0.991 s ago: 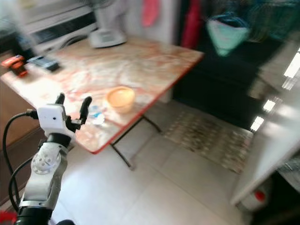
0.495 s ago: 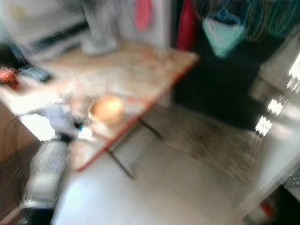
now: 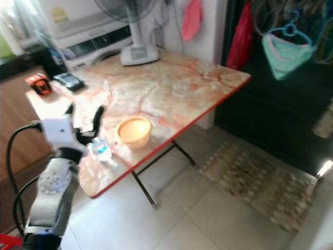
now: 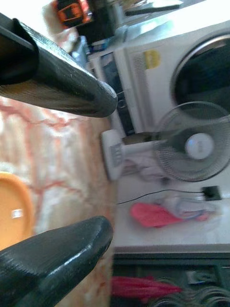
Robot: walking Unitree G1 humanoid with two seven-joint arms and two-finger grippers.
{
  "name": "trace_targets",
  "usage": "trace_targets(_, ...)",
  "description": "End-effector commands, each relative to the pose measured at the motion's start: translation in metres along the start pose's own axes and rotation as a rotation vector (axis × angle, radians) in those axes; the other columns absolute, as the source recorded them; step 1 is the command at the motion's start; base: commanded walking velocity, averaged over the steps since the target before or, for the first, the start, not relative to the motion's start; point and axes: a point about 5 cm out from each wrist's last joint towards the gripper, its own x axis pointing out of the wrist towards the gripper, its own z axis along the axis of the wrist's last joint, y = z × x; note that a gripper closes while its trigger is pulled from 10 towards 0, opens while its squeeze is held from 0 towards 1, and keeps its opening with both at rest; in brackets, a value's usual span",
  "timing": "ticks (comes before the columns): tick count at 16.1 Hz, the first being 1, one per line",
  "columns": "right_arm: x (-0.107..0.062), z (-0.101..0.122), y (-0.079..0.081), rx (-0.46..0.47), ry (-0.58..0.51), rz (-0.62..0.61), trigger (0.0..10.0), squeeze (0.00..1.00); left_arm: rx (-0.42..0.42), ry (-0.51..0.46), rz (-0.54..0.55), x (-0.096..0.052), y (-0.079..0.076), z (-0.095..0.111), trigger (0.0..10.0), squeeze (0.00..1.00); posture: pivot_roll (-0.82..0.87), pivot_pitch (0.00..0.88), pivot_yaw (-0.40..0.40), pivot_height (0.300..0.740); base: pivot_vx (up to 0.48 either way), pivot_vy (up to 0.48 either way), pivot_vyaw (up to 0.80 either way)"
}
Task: Restocking fridge
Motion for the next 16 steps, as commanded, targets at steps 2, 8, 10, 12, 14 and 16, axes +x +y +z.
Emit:
trace_targets(2,0.001,0.0,0.012,-0.027,0.006,0.038,10.0,0.0,0.041,-0.001,0.046,-0.001,0.012,0.003,10.0,0.0,0.02,0.0,0.092,0.74,0.12,0.0,0.4)
trace_targets(8,0.001,0.002,0.011,0.028,-0.007,0.034,10.0,0.0,0.02,0.048,0.065,-0.015,0.012,-0.01,10.0,0.0,0.02,0.0,0.077,0.74,0.0,0.0,0.13)
trace_targets(10,0.001,0.004,0.01,0.024,-0.01,0.033,10.0,0.0,0.025,0.065,0.06,-0.019,0.014,-0.013,10.0,0.0,0.02,0.0,0.07,0.74,0.0,0.0,0.0)
trace_targets(12,0.001,0.005,0.008,0.026,-0.022,0.007,10.0,0.0,0.092,0.024,0.006,-0.014,0.012,-0.001,10.0,0.0,0.03,0.0,0.066,0.74,0.0,0.0,0.0)
trace_targets(14,0.002,0.006,0.009,0.014,-0.019,0.017,10.0,0.0,0.056,0.062,-0.031,0.005,0.008,0.014,10.0,0.0,0.05,0.0,0.065,0.74,0.0,0.0,0.0)
trace_targets(16,0.002,0.006,0.009,0.01,-0.017,0.022,10.0,0.0,0.071,0.218,-0.119,0.018,-0.003,0.014,10.0,0.0,0.05,0.0,0.066,0.74,0.0,0.0,0.0)
